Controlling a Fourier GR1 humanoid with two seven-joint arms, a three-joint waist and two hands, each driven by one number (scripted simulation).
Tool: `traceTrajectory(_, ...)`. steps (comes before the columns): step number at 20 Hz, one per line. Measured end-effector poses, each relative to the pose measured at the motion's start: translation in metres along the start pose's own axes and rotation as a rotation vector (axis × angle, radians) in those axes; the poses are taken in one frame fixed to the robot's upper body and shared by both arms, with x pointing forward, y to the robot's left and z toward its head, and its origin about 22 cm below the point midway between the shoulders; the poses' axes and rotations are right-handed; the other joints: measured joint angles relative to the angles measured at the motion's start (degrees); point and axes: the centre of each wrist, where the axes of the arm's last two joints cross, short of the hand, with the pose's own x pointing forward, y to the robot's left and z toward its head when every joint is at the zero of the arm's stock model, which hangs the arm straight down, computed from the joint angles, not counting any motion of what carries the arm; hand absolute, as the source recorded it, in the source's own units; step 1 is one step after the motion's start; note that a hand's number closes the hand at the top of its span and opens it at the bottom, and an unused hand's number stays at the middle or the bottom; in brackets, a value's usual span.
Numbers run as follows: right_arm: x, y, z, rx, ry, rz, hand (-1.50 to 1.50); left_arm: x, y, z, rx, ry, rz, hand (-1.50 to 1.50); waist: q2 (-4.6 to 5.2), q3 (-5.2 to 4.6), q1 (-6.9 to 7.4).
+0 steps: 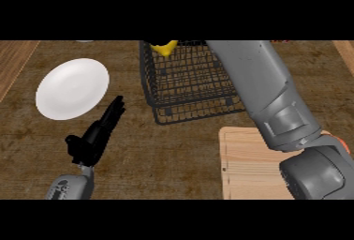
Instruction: Pick the lemon from the cutting board and place it in the tiered basket
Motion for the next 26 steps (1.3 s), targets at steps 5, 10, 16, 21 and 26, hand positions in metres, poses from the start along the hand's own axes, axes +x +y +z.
traceTrajectory(5, -0.007, 0.003, -0.004, 0.068, 0.102, -0.158, -1.50, -0.004, -0.002, 0.007, -0.003, 0.003, 0.003, 0.00, -0.12, 0.03, -0.25)
traceTrajectory(10, -0.010, -0.010, 0.000, -0.001, 0.092, -0.263, -1.50, 0.003, 0.008, 0.002, 0.009, 0.006, 0.003, 0.00, -0.21, 0.03, -0.74)
traceTrajectory(16, -0.020, -0.059, 0.017, -0.319, 0.072, -0.274, -1.50, 0.002, 0.009, 0.002, 0.017, -0.001, -0.001, 0.00, -0.05, 0.01, -0.74)
traceTrajectory(21, -0.045, -0.114, 0.043, -0.572, 0.035, -0.328, -1.50, 0.002, 0.011, 0.001, 0.017, 0.000, 0.002, 0.00, 0.01, 0.04, -0.96)
traceTrajectory(26, -0.095, -0.171, 0.083, -0.700, -0.019, -0.434, -1.50, 0.000, 0.004, 0.005, 0.015, 0.000, 0.001, 0.00, -0.01, 0.10, -1.01)
